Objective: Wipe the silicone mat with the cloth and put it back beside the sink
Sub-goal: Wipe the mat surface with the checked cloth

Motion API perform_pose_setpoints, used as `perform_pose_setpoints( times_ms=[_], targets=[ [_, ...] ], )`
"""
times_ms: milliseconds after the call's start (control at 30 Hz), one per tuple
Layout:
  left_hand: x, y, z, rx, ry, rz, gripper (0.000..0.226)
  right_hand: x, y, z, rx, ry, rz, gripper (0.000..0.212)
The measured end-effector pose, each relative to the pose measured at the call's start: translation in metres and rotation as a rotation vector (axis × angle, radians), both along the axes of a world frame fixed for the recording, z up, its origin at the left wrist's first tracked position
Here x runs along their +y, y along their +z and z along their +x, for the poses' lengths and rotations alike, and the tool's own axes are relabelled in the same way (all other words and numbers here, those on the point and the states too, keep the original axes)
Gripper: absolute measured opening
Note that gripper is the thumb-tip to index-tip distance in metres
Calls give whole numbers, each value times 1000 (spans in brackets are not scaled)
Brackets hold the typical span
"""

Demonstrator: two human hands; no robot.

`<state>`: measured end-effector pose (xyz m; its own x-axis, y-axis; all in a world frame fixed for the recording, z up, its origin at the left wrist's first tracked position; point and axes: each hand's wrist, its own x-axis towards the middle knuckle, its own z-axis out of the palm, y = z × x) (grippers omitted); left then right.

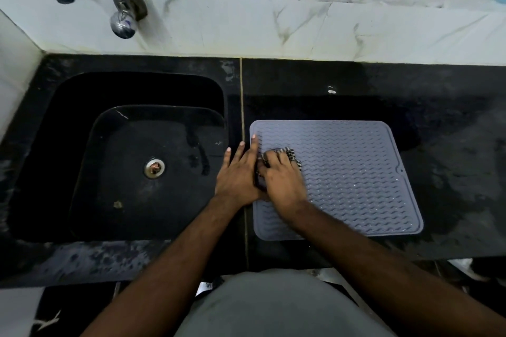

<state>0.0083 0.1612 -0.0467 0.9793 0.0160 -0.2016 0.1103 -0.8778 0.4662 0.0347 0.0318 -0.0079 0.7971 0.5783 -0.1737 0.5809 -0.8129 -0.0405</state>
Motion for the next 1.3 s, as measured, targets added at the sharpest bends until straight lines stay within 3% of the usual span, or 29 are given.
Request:
perform_pose_setpoints(
  times_ms=[200,367,567,967,1167,1300],
  targets=[
    [-2,6,2,62,18,-7,151,-30,14,24,82,210,20,41],
    [-1,10,1,83,26,1,148,-42,31,44,32,390,-149,37],
    [-8,18,4,117,57,25,147,-60,36,51,4,347,-202,39],
    [-23,24,9,228,105,83,145,-97,21,53,11,184,-116,33],
    [-35,24,18,208,65,169,145,-96,9,42,146,38,-12,54],
    [-52,19,29,103,-43,-114,139,-111,-5,30,161,25,40,64]
  ],
)
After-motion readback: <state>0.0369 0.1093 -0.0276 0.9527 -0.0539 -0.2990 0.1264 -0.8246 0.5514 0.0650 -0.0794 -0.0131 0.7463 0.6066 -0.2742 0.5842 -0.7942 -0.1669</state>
